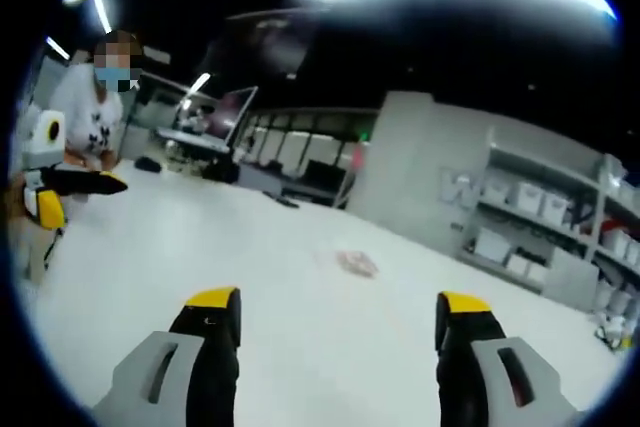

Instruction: Open the resealable bag by pulling the two sides of the seal apart until the entire bag opening is separated and visibly accessible.

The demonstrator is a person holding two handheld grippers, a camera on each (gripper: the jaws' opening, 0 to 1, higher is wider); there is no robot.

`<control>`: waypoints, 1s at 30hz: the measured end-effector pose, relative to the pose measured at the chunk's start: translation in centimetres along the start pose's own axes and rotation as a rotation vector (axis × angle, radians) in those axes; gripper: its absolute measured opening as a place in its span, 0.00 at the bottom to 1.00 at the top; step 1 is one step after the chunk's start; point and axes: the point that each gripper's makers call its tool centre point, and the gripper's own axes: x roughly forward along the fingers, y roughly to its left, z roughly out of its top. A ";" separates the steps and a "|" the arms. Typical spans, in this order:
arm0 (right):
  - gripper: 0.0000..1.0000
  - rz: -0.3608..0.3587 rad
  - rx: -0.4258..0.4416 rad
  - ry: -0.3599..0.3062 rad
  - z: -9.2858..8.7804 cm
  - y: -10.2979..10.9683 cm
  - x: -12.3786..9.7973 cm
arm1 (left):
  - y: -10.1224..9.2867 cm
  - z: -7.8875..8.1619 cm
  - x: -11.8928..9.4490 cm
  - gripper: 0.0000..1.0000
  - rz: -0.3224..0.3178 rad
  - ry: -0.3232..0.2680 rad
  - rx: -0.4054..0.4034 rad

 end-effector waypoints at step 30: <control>0.75 -0.126 0.119 -0.058 -0.3 0.1 -9.6 | 0.6 0.3 0.1 0.83 0.020 -0.014 -0.035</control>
